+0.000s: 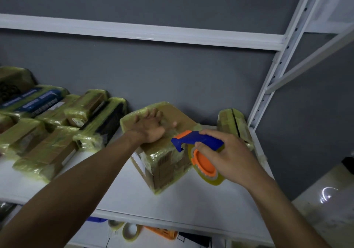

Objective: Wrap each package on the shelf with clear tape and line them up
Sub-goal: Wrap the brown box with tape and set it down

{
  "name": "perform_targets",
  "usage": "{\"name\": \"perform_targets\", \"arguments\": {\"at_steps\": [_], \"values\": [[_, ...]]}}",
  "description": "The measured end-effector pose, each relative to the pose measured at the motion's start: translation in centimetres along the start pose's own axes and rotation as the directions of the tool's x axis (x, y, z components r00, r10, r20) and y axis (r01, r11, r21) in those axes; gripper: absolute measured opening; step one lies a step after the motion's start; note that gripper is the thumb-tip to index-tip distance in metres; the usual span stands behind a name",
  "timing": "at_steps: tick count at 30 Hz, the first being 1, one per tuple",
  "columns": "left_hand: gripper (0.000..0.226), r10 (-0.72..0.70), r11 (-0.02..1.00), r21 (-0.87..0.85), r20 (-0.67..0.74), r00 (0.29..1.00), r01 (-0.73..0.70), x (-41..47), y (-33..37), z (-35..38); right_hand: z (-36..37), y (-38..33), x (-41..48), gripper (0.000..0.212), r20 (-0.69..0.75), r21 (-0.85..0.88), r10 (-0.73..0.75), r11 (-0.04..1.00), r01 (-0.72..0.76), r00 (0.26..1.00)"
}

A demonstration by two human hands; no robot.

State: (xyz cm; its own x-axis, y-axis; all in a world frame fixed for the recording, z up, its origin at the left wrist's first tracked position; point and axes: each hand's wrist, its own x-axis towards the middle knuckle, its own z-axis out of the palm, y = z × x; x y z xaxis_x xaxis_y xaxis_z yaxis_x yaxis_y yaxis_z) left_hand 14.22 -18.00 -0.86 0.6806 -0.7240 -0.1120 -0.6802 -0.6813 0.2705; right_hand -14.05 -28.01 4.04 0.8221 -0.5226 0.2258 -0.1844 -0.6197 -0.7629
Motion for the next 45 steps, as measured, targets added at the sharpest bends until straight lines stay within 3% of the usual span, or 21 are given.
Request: {"name": "perform_targets", "arguments": {"at_steps": [4, 11, 21, 26, 28, 31, 33, 36, 40, 45], "values": [[0.124, -0.017, 1.0, 0.021, -0.069, 0.997, 0.019, -0.4, 0.6, 1.4, 0.1, 0.3, -0.4, 0.04, 0.006, 0.025, -0.006, 1.0, 0.006, 1.0], [0.12, -0.033, 0.999, 0.036, -0.051, 0.998, 0.035, -0.2, 0.4, 1.4, 0.2, 0.6, -2.4, 0.037, -0.047, 0.056, -0.017, 0.998, 0.02, 0.999], [0.125, -0.054, 0.998, 0.028, -0.079, 0.995, 0.057, -0.7, 0.7, 1.1, 2.6, 4.1, -5.0, 0.058, -0.023, 0.159, -0.01, 0.987, 0.014, 1.0], [0.098, 0.018, 0.996, 0.086, -0.224, 0.975, 0.002, -1.7, 1.9, 0.9, 3.7, 7.3, -5.1, 0.068, 0.108, 0.302, -0.01, 0.953, -0.023, 0.994], [0.093, 0.037, 0.999, 0.035, -0.142, 0.989, -0.033, -2.1, 2.4, 1.2, 4.0, 7.5, -5.2, 0.073, 0.143, 0.295, -0.039, 0.956, -0.005, 0.989], [0.104, 0.009, 1.0, -0.01, -0.045, 0.999, -0.01, -2.4, 2.6, 1.1, 4.3, 7.3, -4.4, 0.08, 0.17, 0.268, -0.046, 0.963, -0.001, 0.984], [0.107, 0.001, 1.0, -0.002, -0.03, 1.0, -0.001, -2.4, 2.7, 1.0, 4.3, 7.0, -3.4, 0.092, 0.23, 0.232, -0.005, 0.971, -0.05, 0.973], [0.106, -0.019, 0.999, 0.027, -0.05, 0.999, 0.02, -2.4, 2.5, 1.6, 5.0, 6.6, -2.3, 0.093, 0.308, 0.208, 0.023, 0.974, -0.092, 0.951], [0.113, -0.051, 0.998, 0.036, -0.045, 0.998, 0.052, -2.4, 2.4, 2.0, 6.6, 6.5, -1.9, 0.076, 0.208, 0.164, 0.028, 0.984, -0.063, 0.978], [0.114, -0.06, 0.998, 0.03, -0.022, 0.998, 0.061, -2.0, 2.4, 1.9, 6.6, 6.5, -2.1, 0.077, 0.154, 0.037, 0.021, 0.999, -0.027, 0.988]]}}
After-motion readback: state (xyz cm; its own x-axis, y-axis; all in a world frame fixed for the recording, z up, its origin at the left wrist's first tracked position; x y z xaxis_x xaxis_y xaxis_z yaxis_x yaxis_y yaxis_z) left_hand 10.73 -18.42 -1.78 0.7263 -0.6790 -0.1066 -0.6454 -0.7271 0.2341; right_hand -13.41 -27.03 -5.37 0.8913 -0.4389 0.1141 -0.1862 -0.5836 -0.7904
